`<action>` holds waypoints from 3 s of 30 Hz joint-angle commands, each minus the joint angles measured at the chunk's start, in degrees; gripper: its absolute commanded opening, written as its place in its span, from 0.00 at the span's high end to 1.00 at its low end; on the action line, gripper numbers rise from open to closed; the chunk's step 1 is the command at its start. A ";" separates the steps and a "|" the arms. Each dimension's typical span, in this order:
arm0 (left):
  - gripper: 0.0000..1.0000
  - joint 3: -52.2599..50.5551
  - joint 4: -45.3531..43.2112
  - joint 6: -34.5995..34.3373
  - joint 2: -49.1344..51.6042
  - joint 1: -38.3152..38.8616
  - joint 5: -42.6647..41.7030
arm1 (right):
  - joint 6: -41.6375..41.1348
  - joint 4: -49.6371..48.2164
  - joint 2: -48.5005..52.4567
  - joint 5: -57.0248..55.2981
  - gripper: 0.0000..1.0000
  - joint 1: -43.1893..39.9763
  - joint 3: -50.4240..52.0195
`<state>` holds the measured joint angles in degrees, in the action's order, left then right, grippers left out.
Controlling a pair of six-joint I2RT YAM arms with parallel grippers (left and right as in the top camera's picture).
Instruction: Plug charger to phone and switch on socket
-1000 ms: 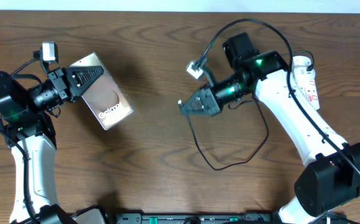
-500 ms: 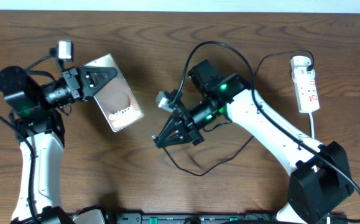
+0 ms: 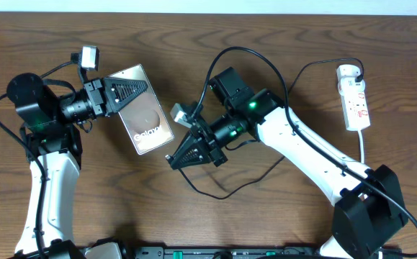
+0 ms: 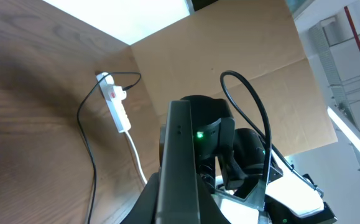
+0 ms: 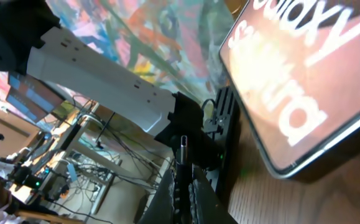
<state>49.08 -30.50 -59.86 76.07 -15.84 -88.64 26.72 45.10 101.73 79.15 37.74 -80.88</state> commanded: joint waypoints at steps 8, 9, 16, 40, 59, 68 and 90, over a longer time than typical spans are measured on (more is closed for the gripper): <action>0.93 0.61 -0.44 1.11 -0.09 0.24 1.60 | -13.16 -6.05 0.24 1.79 0.99 0.09 0.22; 0.93 0.61 -0.44 1.09 -0.09 0.24 1.90 | -13.44 -6.14 0.24 1.79 0.99 0.09 0.22; 0.93 0.61 -0.44 0.68 -0.11 0.24 4.20 | -16.55 -7.54 0.26 1.77 0.99 0.07 0.22; 0.93 0.61 -0.50 0.76 -0.11 0.22 5.79 | -18.97 -11.02 3.10 4.90 0.99 -1.33 0.37; 0.93 0.61 -1.55 0.90 -0.11 0.24 5.75 | -18.99 -13.07 4.04 7.41 0.99 -2.25 0.37; 0.93 0.61 -1.55 0.46 -0.11 0.24 5.88 | -19.02 -13.09 4.04 7.87 0.99 -3.19 0.37; 0.92 0.61 -1.77 0.70 -0.11 0.28 7.08 | -18.64 -13.62 7.82 10.21 0.99 -3.13 0.44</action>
<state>49.08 -31.55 -59.53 76.07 -15.68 -81.91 7.92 31.79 108.40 87.72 34.94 -80.82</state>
